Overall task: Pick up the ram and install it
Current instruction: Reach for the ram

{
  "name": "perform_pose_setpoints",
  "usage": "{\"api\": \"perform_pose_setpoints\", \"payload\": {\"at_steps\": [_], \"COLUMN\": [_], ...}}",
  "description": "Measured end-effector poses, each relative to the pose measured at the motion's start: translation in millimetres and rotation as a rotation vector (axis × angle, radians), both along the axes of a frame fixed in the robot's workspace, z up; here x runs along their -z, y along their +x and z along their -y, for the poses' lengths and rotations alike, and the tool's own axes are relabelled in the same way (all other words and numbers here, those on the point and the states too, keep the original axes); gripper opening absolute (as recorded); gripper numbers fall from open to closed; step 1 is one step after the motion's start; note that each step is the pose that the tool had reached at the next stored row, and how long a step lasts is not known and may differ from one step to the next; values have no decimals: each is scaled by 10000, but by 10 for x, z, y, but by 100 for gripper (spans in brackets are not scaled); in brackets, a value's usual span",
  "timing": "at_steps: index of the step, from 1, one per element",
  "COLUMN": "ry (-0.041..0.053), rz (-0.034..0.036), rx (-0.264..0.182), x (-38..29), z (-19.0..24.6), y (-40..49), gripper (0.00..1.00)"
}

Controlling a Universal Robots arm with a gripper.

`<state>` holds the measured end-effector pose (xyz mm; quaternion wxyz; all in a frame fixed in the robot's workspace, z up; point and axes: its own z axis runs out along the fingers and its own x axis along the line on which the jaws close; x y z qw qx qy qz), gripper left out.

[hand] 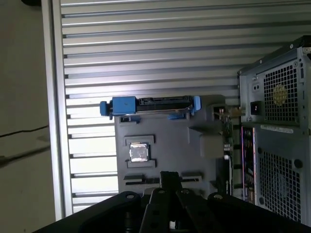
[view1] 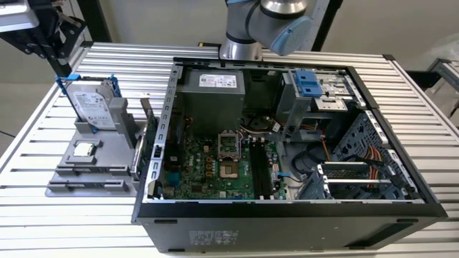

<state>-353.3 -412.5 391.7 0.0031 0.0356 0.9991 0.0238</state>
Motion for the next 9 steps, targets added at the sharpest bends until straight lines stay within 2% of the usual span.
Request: {"api": "perform_pose_setpoints", "payload": {"at_steps": [9], "ry": [1], "rz": [-10], "rx": [8], "x": [0], "z": [104], "y": [0], "gripper": [0]}}
